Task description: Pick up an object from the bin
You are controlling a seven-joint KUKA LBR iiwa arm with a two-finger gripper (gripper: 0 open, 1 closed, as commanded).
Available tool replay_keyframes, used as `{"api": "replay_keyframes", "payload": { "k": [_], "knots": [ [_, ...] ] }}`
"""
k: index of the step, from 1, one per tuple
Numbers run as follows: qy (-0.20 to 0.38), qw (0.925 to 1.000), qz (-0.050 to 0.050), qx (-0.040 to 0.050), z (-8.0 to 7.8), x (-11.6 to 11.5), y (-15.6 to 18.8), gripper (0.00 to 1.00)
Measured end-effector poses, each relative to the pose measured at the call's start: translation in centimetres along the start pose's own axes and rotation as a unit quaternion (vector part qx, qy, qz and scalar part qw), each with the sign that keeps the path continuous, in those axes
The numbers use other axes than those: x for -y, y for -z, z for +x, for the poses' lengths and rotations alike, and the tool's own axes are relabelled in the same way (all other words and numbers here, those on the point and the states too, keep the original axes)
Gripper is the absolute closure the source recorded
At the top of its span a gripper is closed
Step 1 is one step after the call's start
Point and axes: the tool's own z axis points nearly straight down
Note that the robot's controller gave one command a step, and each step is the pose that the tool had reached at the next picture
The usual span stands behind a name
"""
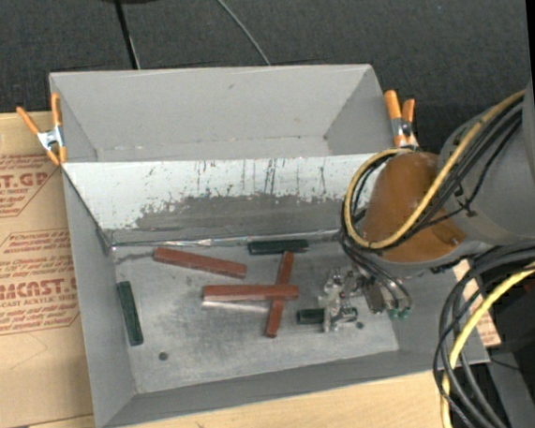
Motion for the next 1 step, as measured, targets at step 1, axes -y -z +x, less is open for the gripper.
{"api": "replay_keyframes", "payload": {
  "k": [1],
  "knots": [
    [0.088, 0.9961, -0.001, -0.0043, -0.62, -0.92, 15.40, 1.00]
  ]
}}
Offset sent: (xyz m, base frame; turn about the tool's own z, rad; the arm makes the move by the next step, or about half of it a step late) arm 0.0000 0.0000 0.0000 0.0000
